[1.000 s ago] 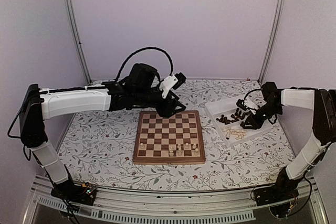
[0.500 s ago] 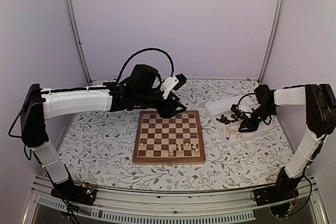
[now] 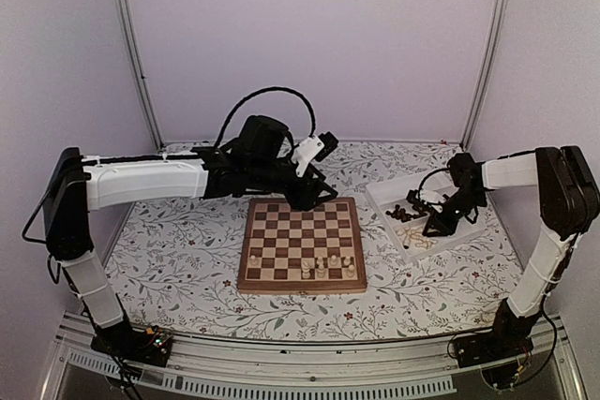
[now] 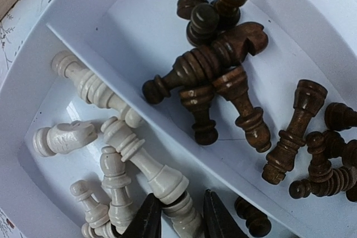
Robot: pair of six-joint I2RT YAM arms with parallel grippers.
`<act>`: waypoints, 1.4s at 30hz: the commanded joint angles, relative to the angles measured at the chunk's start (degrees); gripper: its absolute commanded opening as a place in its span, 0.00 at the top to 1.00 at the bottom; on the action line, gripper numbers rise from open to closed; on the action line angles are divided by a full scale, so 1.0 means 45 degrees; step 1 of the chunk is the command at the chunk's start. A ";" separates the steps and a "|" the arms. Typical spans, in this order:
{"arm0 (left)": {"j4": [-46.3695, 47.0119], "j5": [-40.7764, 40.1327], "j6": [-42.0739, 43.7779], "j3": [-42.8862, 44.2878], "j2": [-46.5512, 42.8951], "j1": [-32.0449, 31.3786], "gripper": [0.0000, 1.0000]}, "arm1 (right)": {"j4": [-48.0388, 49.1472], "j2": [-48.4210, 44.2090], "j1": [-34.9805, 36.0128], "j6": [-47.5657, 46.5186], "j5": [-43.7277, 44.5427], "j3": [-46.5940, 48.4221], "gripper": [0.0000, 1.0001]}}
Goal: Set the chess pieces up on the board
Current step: Pick up the chess piece from the storage box, then place the chess piece on the chessboard.
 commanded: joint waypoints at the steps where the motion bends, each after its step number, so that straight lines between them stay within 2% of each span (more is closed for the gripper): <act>1: 0.0600 0.0389 -0.0066 0.0478 0.0318 -0.0274 0.43 | 0.0005 -0.0093 0.0165 -0.0232 0.0029 -0.0546 0.79; 5: 0.1243 0.0499 -0.0518 0.0679 0.0775 -0.0368 0.43 | 0.0163 -0.1311 0.0152 -0.0330 -0.0196 -0.1150 0.86; 9: 0.2759 0.0481 -0.1591 0.0831 0.1436 -0.0462 0.43 | 0.0216 -0.2550 -0.0082 -0.0213 -0.0882 -0.1481 0.88; 13: 0.4575 0.0990 -0.2719 0.0927 0.2307 -0.0525 0.43 | 0.0248 -0.3212 -0.0312 0.0095 -0.1741 -0.1648 0.89; 19: 0.5719 0.1867 -0.3913 0.2406 0.4372 -0.0864 0.43 | 0.0404 -0.4049 -0.0427 0.0447 -0.2848 -0.1904 0.89; 26: 0.6232 0.2629 -0.5339 0.4093 0.6316 -0.1132 0.42 | 0.0231 -0.4881 -0.0424 0.0635 -0.4161 -0.1744 0.89; 34: 0.6457 0.3881 -0.6471 0.5632 0.7847 -0.1250 0.42 | -0.0264 -0.5018 -0.0136 0.0436 -0.4437 -0.1635 0.89; 42: 0.6217 0.4351 -0.6893 0.6556 0.8652 -0.1400 0.48 | -0.0440 -0.5143 0.0092 0.0482 -0.4740 -0.1636 0.89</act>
